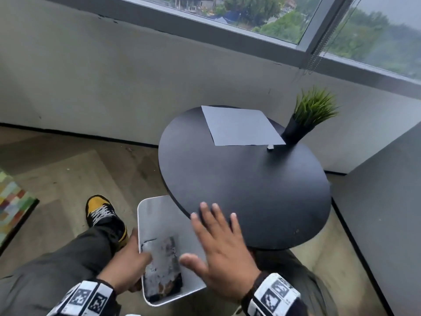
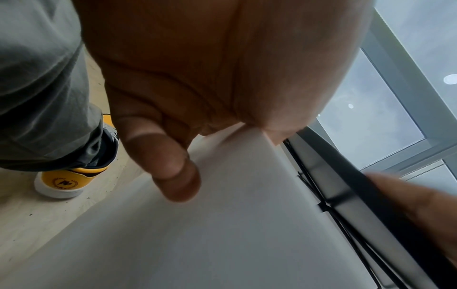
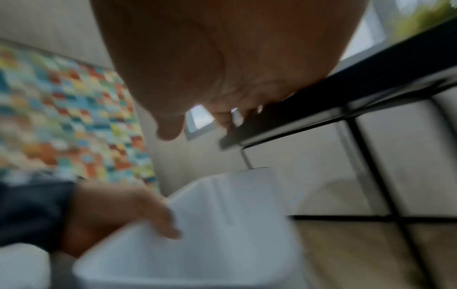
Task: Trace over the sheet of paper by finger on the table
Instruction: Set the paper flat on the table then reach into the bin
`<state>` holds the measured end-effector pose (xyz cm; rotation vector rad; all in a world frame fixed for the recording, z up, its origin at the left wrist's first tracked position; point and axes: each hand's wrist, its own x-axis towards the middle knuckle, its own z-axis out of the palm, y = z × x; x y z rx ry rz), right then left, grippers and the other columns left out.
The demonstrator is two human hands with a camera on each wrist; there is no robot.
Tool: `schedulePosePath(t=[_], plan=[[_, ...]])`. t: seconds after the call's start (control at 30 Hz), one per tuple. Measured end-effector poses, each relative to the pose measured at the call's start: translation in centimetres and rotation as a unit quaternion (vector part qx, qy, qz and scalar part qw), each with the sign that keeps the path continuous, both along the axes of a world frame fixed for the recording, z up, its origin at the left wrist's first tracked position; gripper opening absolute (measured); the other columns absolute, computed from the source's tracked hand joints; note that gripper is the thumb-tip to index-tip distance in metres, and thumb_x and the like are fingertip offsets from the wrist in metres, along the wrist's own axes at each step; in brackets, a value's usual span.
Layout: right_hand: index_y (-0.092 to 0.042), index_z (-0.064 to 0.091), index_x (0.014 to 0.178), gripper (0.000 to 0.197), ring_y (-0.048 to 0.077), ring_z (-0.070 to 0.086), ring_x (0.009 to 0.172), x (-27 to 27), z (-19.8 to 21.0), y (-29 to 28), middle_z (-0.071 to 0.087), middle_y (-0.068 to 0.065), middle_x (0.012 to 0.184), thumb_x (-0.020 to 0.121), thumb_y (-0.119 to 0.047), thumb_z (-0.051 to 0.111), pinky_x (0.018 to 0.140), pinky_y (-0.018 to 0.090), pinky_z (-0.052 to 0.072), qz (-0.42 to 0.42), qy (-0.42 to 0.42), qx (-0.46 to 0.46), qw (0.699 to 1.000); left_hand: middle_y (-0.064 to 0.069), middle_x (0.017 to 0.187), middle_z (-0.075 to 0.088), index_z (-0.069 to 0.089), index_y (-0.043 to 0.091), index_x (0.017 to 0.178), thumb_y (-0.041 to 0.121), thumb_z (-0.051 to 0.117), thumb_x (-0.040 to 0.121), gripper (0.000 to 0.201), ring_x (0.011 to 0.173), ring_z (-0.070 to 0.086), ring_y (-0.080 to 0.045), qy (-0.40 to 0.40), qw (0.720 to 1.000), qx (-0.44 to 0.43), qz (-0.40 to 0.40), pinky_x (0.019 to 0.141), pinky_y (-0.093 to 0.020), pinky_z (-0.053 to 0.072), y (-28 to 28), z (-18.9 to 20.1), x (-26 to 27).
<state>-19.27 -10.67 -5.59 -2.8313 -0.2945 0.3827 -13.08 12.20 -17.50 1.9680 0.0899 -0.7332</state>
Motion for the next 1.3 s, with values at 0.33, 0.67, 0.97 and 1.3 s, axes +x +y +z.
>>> schedulePosePath(t=[0.33, 0.67, 0.97, 1.3], plan=[[-0.016, 0.036, 0.14, 0.089, 0.029, 0.039, 0.136, 10.6, 2.2, -21.5, 0.04, 0.015, 0.148, 0.077, -0.079, 0.038, 0.113, 0.041, 0.03, -0.287, 0.057, -0.115, 0.949, -0.007, 0.106, 0.069, 0.028, 0.055, 0.135, 0.018, 0.055, 0.076, 0.076, 0.073, 0.072, -0.029, 0.019, 0.999, 0.024, -0.015, 0.051, -0.041, 0.059, 0.7, 0.1, -0.1], [-0.033, 0.001, 0.152, 0.097, 0.033, -0.009, 0.149, 13.7, 1.5, -2.1, -0.012, -0.004, 0.162, 0.075, -0.088, 0.023, 0.11, 0.065, 0.01, -0.05, 0.1, -0.14, 0.984, 0.003, 0.108, 0.07, 0.033, 0.053, 0.129, 0.025, 0.054, 0.069, 0.07, 0.077, 0.072, -0.02, 0.012, 0.998, 0.05, -0.022, 0.065, -0.04, 0.06, 0.3, -0.8, 0.1], [-0.041, 0.007, 0.149, 0.076, 0.03, 0.003, 0.149, 13.1, 2.1, -2.1, -0.001, -0.007, 0.163, 0.086, -0.074, 0.033, 0.115, 0.06, 0.017, -0.031, 0.043, -0.12, 0.991, -0.003, 0.101, 0.07, 0.026, 0.053, 0.133, 0.02, 0.053, 0.072, 0.075, 0.067, 0.071, -0.026, 0.021, 0.999, 0.041, -0.018, 0.055, -0.036, 0.058, 0.3, 0.0, -0.2], [-0.043, 0.033, 0.146, 0.059, 0.006, 0.011, 0.148, 3.1, 2.9, -3.0, 0.019, -0.017, 0.159, 0.091, -0.061, 0.046, 0.122, 0.036, 0.012, -0.05, -0.017, 0.086, 0.995, -0.003, 0.119, 0.067, 0.027, 0.052, 0.134, 0.041, 0.056, 0.065, 0.076, 0.097, 0.069, -0.019, 0.008, 0.991, 0.104, -0.079, 0.087, -0.035, 0.057, 0.1, -4.8, 1.1]])
